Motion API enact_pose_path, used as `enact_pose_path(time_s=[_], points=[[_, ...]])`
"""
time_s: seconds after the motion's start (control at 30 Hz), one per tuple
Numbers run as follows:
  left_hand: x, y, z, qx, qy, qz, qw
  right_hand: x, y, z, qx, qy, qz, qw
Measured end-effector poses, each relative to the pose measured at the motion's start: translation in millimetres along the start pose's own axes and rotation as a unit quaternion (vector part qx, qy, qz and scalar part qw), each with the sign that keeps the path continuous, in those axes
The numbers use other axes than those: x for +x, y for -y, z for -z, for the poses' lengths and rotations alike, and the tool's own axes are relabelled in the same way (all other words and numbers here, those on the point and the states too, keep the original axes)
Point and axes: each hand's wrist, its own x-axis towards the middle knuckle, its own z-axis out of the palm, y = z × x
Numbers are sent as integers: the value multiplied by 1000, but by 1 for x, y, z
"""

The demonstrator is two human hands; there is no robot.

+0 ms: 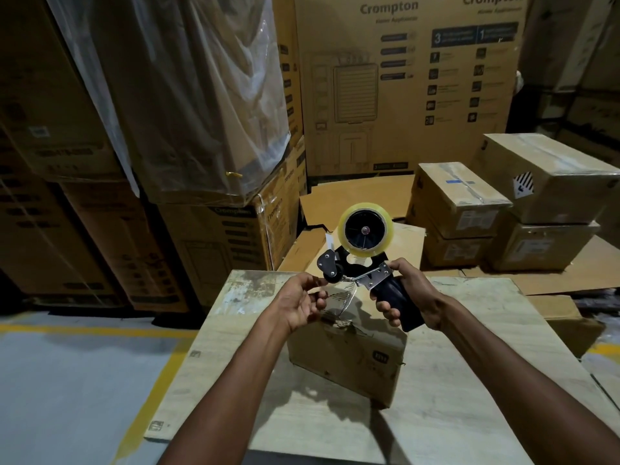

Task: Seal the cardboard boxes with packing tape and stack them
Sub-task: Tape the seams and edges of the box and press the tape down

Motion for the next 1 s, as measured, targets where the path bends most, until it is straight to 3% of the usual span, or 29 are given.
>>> enact_pose_path(time_s=[0.33, 0.7, 1.0], points=[[3, -3, -2, -40, -36, -33, 998, 1, -5, 5, -10, 15, 3, 1000], [9, -9, 9, 155, -84, -60, 982, 0, -13, 5, -65, 16, 32, 997], [25, -15, 31, 288, -190, -106, 933, 8, -27, -18, -104, 23, 45, 993]])
